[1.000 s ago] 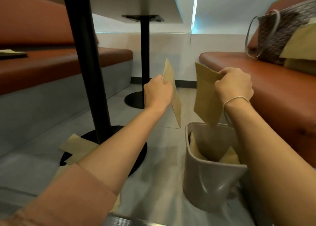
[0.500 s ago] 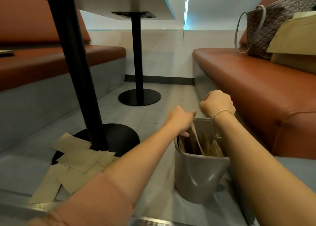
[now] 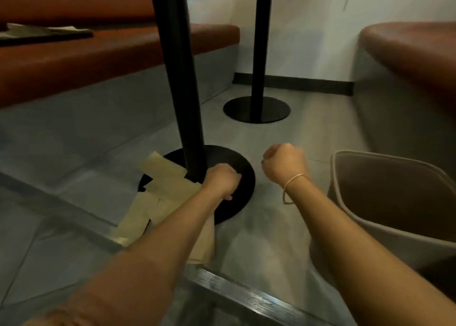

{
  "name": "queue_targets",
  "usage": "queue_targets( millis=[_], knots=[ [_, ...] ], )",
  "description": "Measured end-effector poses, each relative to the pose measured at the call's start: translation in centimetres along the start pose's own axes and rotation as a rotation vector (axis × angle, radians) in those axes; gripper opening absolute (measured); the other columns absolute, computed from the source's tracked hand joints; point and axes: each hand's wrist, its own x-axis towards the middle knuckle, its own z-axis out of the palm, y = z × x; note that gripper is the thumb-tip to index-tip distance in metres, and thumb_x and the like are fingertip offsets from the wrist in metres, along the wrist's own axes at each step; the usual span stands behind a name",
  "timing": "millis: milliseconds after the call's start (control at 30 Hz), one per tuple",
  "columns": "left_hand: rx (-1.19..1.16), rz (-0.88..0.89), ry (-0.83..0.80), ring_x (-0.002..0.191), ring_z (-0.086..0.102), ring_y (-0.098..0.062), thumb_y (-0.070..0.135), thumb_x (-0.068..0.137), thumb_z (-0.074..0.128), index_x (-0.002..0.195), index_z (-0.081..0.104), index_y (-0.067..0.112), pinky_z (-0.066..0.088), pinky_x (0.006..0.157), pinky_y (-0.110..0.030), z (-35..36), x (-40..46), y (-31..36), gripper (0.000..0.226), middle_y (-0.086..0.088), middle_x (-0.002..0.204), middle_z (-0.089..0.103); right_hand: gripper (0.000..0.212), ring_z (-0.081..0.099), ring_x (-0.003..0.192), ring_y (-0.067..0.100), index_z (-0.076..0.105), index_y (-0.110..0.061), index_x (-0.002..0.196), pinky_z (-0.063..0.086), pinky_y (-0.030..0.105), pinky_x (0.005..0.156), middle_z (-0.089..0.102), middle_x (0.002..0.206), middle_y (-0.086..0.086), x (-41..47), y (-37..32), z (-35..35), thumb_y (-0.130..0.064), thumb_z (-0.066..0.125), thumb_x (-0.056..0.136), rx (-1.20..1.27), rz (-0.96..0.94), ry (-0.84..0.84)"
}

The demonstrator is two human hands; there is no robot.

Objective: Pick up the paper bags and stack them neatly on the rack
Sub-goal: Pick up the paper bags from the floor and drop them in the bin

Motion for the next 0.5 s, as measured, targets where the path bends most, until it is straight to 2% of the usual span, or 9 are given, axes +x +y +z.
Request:
queue_targets(
  millis=[67, 133, 200, 233, 267, 300, 333, 367, 500],
  knots=[
    [0.072, -0.068, 0.01, 0.093, 0.066, -0.031, 0.022, 0.097, 0.046, 0.086, 0.059, 0.011, 0.056, 0.081, -0.036, -1.0, 1.8, -4.0, 0.019, -0.015, 0.103, 0.066, 0.02, 0.06, 0.095, 0.029, 0.066, -0.008, 0.096, 0.044, 0.025, 0.069, 0.064, 0.106, 0.011, 0.7, -0.3, 3.9, -0.02, 0.05, 0.09, -0.066, -0.004, -0.145],
    [0.139, -0.152, 0.036, 0.095, 0.064, -0.03, 0.022, 0.097, 0.045, 0.108, 0.059, 0.006, 0.055, 0.081, -0.035, -1.8, 3.5, -7.8, 0.024, -0.014, 0.109, 0.062, 0.022, 0.057, 0.075, 0.023, 0.059, -0.01, 0.076, 0.035, 0.019, 0.052, 0.064, 0.093, 0.01, 1.3, -0.2, 7.8, -0.021, 0.047, 0.091, -0.089, 0.016, -0.267],
    [0.239, -0.21, 0.04, 0.097, 0.062, -0.028, 0.022, 0.097, 0.045, 0.118, 0.054, 0.003, 0.051, 0.076, -0.032, -2.5, 4.9, -11.2, 0.029, -0.013, 0.114, 0.059, 0.022, 0.057, 0.067, 0.019, 0.06, -0.01, 0.073, 0.032, 0.02, 0.043, 0.061, 0.079, 0.007, 1.5, 0.1, 11.4, -0.019, 0.049, 0.09, -0.062, 0.056, -0.365],
    [0.287, -0.22, 0.047, 0.098, 0.062, -0.028, 0.021, 0.096, 0.046, 0.117, 0.053, 0.003, 0.05, 0.075, -0.032, -2.7, 5.6, -12.6, 0.029, -0.013, 0.115, 0.058, 0.02, 0.06, 0.07, 0.02, 0.064, -0.008, 0.081, 0.039, 0.023, 0.044, 0.062, 0.08, 0.007, 1.2, 0.3, 12.7, -0.016, 0.048, 0.09, -0.055, 0.065, -0.413],
    [0.337, -0.224, 0.055, 0.1, 0.06, -0.028, 0.02, 0.095, 0.046, 0.117, 0.053, 0.002, 0.049, 0.077, -0.032, -2.9, 6.3, -14.0, 0.029, -0.014, 0.118, 0.058, 0.021, 0.063, 0.078, 0.023, 0.067, -0.005, 0.092, 0.049, 0.026, 0.053, 0.065, 0.086, 0.009, 1.1, 0.4, 14.1, -0.014, 0.047, 0.091, -0.055, 0.065, -0.471],
    [0.386, -0.221, 0.06, 0.104, 0.059, -0.028, 0.019, 0.095, 0.046, 0.118, 0.052, 0.002, 0.048, 0.079, -0.031, -2.9, 7.1, -15.2, 0.03, -0.014, 0.12, 0.057, 0.025, 0.064, 0.089, 0.026, 0.067, -0.002, 0.102, 0.055, 0.031, 0.069, 0.067, 0.096, 0.012, 1.0, 0.6, 15.5, -0.013, 0.046, 0.093, -0.052, 0.063, -0.516],
    [0.428, -0.215, 0.065, 0.109, 0.056, -0.028, 0.019, 0.095, 0.046, 0.122, 0.05, 0.002, 0.046, 0.081, -0.031, -2.7, 7.9, -16.1, 0.032, -0.014, 0.124, 0.055, 0.028, 0.063, 0.098, 0.028, 0.065, 0.0, 0.109, 0.054, 0.035, 0.083, 0.066, 0.104, 0.014, 1.0, 0.7, 16.6, -0.012, 0.044, 0.094, -0.047, 0.062, -0.55],
    [0.457, -0.205, 0.071, 0.113, 0.053, -0.028, 0.02, 0.095, 0.046, 0.126, 0.047, 0.003, 0.045, 0.083, -0.031, -2.4, 8.6, -16.9, 0.035, -0.014, 0.127, 0.052, 0.03, 0.062, 0.103, 0.028, 0.064, 0.001, 0.111, 0.051, 0.038, 0.09, 0.066, 0.108, 0.015, 0.9, 0.8, 17.5, -0.013, 0.043, 0.095, -0.047, 0.059, -0.574],
    [0.516, -0.134, 0.099, 0.12, 0.044, -0.028, 0.032, 0.092, 0.051, 0.133, 0.042, 0.01, 0.041, 0.09, -0.032, -0.8, 11.0, -18.8, 0.048, -0.013, 0.132, 0.045, 0.03, 0.064, 0.098, 0.027, 0.067, -0.001, 0.106, 0.052, 0.039, 0.09, 0.068, 0.103, 0.015, 1.3, 1.6, 20.5, -0.014, 0.043, 0.093, -0.031, 0.098, -0.585]
  ],
)
